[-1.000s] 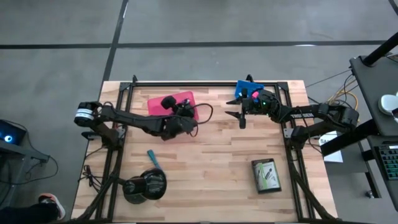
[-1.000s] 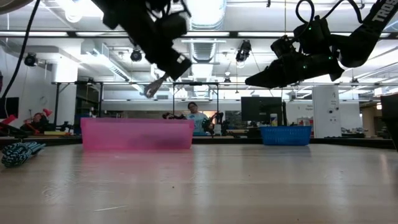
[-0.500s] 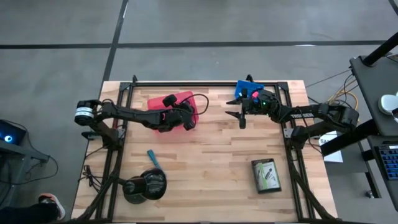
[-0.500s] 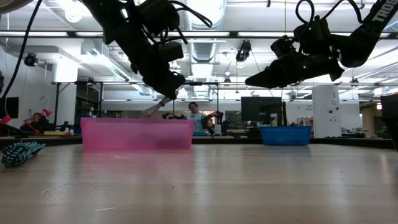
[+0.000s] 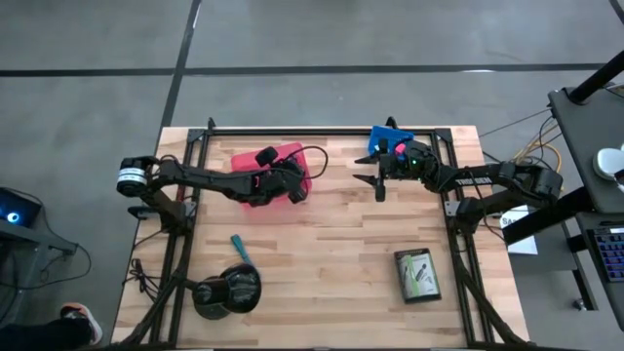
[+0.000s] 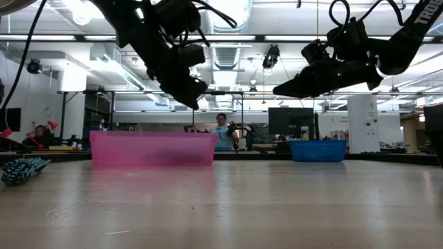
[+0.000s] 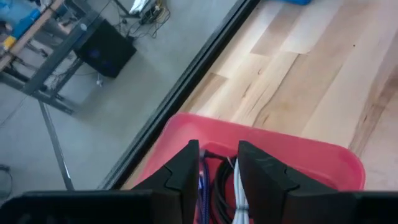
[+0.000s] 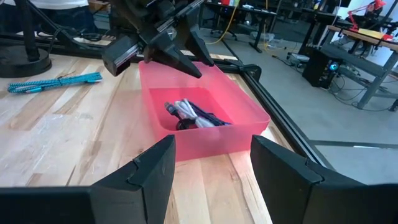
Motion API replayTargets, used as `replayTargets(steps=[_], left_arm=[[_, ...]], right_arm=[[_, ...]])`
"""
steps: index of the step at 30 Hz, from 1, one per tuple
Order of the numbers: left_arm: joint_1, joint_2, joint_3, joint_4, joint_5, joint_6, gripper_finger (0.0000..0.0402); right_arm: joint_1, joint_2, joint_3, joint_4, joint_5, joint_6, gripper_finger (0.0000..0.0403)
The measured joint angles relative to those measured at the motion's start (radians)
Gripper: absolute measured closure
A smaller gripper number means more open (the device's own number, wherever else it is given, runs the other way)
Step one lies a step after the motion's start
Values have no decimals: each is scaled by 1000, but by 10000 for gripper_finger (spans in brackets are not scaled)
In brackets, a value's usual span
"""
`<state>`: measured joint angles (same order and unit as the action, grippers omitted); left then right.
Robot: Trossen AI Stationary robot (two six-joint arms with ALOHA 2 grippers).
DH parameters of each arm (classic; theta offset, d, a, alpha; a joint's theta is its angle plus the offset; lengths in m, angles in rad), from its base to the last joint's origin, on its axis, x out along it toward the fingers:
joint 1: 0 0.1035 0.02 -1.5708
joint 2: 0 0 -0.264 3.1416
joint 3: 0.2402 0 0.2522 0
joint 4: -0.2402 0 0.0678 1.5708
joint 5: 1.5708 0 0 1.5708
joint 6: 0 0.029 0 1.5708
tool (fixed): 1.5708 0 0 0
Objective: Pick and place items into bin
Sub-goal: Put the blue cable wire into the pink bin
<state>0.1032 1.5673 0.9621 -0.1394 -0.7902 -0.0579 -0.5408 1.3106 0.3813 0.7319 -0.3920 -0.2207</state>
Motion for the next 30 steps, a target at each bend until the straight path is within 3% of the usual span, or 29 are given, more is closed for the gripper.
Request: replayTargets(steps=[3, 5, 14, 19, 26, 30], left_arm=[[-6, -1, 25, 0, 22, 39, 302], [-11, -1, 48, -2, 105, 53, 301], [-39, -1, 226, -225, 734, 3, 301], [-45, -2, 318, -411, 969, -254, 301], [-51, -3, 341, -692, 1271, -801, 301], [-70, -3, 341, -879, 1309, -880, 301]], right_arm=[[0, 0, 0, 0, 0, 0, 207], [0, 0, 0, 0, 0, 0, 207], [0, 0, 0, 0, 0, 0, 207], [0, 0, 0, 0, 0, 0, 207], [0, 0, 0, 0, 0, 0, 207], [0, 0, 0, 0, 0, 0, 207]])
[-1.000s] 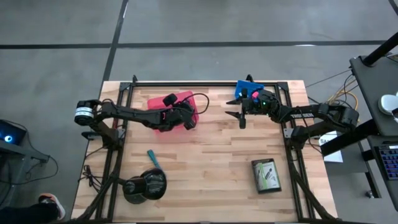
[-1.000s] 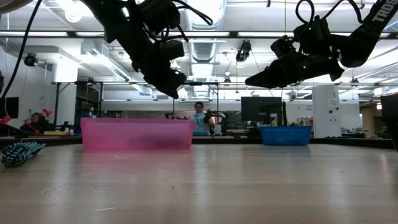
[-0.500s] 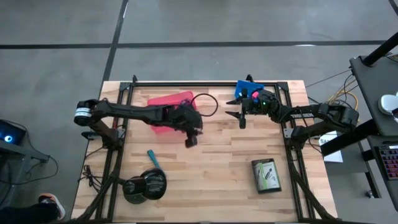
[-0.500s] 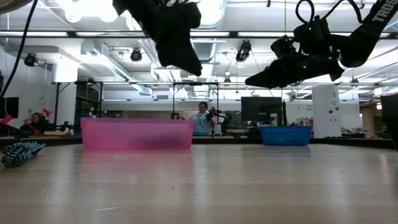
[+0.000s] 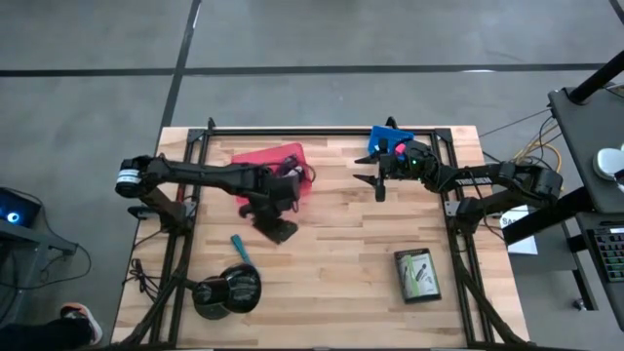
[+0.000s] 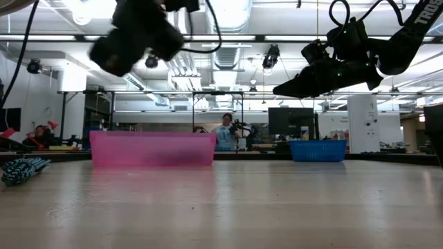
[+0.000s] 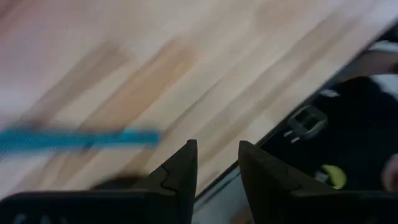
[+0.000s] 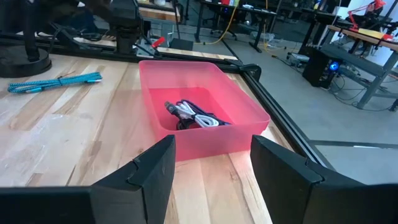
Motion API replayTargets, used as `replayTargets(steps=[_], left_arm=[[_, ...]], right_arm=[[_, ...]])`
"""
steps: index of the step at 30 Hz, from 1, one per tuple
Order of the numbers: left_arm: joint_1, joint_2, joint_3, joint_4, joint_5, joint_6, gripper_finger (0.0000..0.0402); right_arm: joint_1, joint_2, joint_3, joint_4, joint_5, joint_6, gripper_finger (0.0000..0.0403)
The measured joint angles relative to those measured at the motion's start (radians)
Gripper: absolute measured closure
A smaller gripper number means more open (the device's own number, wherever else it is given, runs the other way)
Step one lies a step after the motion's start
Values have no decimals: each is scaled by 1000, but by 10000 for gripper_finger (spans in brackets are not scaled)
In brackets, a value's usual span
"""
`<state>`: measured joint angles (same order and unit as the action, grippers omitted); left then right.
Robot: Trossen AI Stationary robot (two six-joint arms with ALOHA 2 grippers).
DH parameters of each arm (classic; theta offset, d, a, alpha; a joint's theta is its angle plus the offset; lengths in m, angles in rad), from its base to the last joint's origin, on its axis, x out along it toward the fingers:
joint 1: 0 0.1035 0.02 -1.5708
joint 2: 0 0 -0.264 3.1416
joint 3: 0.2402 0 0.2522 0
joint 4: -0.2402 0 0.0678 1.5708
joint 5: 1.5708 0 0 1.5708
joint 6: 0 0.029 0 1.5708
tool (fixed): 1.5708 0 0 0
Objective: Pick and place items into bin
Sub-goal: Put the blue cable wire into the pink bin
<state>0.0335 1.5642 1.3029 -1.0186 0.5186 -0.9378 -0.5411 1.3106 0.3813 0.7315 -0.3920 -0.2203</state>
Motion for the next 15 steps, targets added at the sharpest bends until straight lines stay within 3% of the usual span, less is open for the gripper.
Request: replayTargets(steps=[4, 10, 15], left_arm=[[-9, 0, 0, -146, -21, -83, 301], [-21, 2, -2, -245, -228, -214, 301], [-29, 4, -22, -244, -268, -7, 301]], right_arm=[[0, 0, 0, 0, 0, 0, 207], [0, 0, 0, 0, 0, 0, 207], [0, 0, 0, 0, 0, 0, 207]])
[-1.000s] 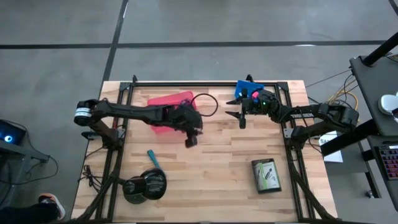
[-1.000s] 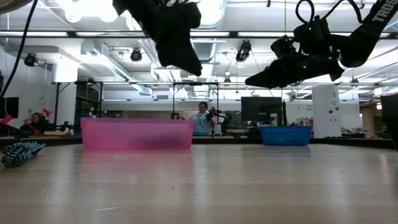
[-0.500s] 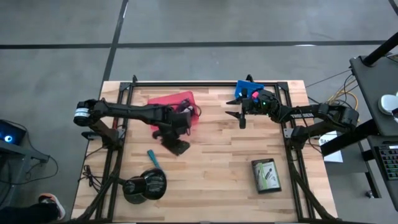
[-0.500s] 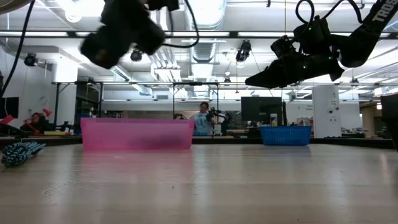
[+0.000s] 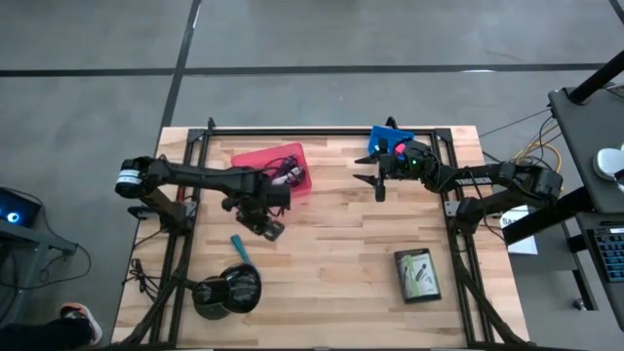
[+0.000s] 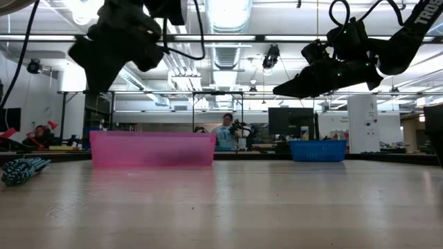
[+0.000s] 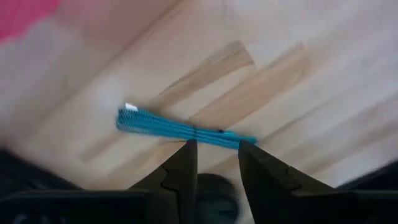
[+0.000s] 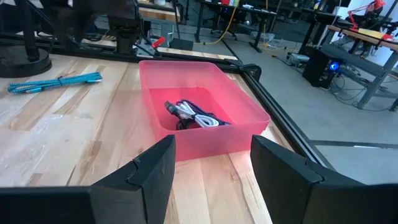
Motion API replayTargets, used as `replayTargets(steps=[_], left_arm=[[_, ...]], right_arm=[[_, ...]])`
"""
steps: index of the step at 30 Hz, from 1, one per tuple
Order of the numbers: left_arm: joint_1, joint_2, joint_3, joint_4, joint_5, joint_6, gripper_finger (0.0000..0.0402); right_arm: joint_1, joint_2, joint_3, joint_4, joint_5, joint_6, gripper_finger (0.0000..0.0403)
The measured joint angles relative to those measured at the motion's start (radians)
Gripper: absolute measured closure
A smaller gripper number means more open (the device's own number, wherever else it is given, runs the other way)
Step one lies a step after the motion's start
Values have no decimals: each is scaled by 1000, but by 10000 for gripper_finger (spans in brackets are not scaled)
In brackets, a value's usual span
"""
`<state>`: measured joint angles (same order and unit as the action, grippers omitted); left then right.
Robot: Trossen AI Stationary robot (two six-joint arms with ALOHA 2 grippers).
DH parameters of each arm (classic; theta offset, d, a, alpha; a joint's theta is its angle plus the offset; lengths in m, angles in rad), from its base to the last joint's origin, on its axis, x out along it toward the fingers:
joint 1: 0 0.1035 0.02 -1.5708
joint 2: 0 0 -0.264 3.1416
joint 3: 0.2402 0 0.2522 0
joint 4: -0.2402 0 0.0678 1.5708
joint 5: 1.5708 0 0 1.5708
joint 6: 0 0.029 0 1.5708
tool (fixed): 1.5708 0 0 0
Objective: Pick and place items into bin
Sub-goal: Put the blue cable wire into the pink bin
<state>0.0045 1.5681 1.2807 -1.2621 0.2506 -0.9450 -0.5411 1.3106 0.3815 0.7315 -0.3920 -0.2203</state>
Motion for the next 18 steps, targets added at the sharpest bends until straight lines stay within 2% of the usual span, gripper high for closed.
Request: replayTargets(steps=[4, 7, 10, 14, 18], left_arm=[[-18, 0, -45, 46, -18, 275, 301], [-34, 0, -77, 48, -18, 423, 301], [-52, 0, -118, 49, -7, 500, 301], [-66, 0, -162, 50, 69, 612, 301], [-86, 0, -205, 82, 66, 663, 301]], right_arm=[[0, 0, 0, 0, 0, 0, 207], [0, 0, 0, 0, 0, 0, 207], [0, 0, 0, 0, 0, 0, 207], [0, 0, 0, 0, 0, 0, 207], [0, 0, 0, 0, 0, 0, 207]])
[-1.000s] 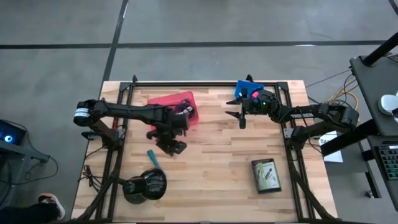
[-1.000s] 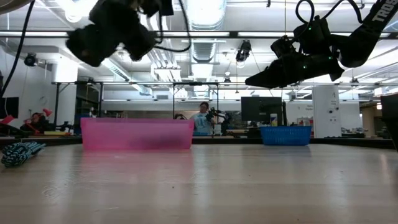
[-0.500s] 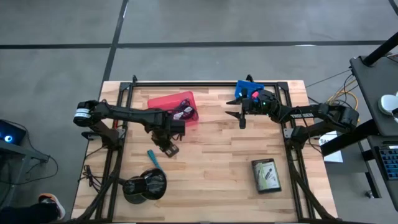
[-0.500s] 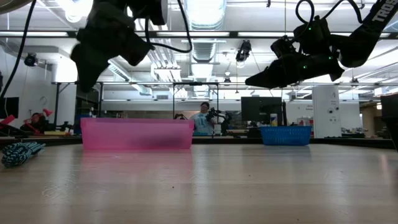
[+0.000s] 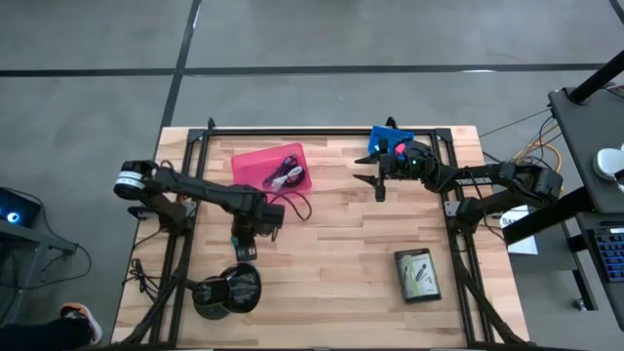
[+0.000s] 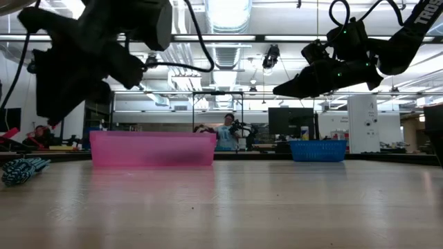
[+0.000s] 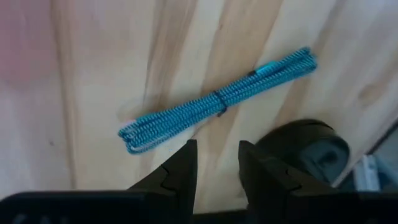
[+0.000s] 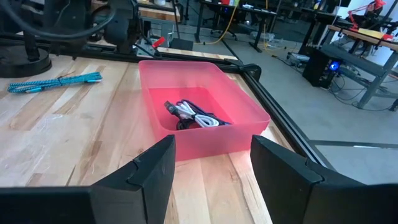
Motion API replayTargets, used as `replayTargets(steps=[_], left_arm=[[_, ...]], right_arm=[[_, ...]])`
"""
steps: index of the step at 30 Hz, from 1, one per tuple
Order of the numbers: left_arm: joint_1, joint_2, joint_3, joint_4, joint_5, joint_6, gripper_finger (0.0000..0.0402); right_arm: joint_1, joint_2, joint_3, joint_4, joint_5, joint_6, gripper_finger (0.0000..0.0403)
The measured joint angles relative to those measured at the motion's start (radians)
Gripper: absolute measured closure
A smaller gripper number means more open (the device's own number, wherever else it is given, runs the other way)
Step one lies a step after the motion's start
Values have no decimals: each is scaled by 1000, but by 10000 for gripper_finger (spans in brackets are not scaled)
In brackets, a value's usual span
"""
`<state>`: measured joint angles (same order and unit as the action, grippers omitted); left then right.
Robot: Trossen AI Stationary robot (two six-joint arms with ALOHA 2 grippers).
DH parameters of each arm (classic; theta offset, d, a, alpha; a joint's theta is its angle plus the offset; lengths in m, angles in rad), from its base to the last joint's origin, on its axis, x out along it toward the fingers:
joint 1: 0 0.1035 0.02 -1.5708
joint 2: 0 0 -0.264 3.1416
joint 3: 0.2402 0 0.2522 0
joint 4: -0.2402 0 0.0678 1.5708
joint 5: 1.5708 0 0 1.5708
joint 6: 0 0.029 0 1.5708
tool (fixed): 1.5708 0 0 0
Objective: Pick and place items into bin
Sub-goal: Put the blue cable wire into the pink bin
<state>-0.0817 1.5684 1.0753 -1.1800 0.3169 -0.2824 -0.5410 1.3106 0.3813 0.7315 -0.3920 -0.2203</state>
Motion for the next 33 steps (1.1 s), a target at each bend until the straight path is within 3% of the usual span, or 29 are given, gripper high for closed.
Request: replayTargets(steps=[4, 8, 25, 33], left_arm=[[-7, 0, -28, 59, -80, -52, 301], [-10, 0, -48, 115, -88, -100, 301], [-139, 0, -70, 133, -122, 189, 301], [-156, 0, -74, 184, -158, 191, 301]], right_arm=[[0, 0, 0, 0, 0, 0, 207], [0, 0, 0, 0, 0, 0, 207], [0, 0, 0, 0, 0, 4, 207], [0, 0, 0, -3, 0, 4, 207]])
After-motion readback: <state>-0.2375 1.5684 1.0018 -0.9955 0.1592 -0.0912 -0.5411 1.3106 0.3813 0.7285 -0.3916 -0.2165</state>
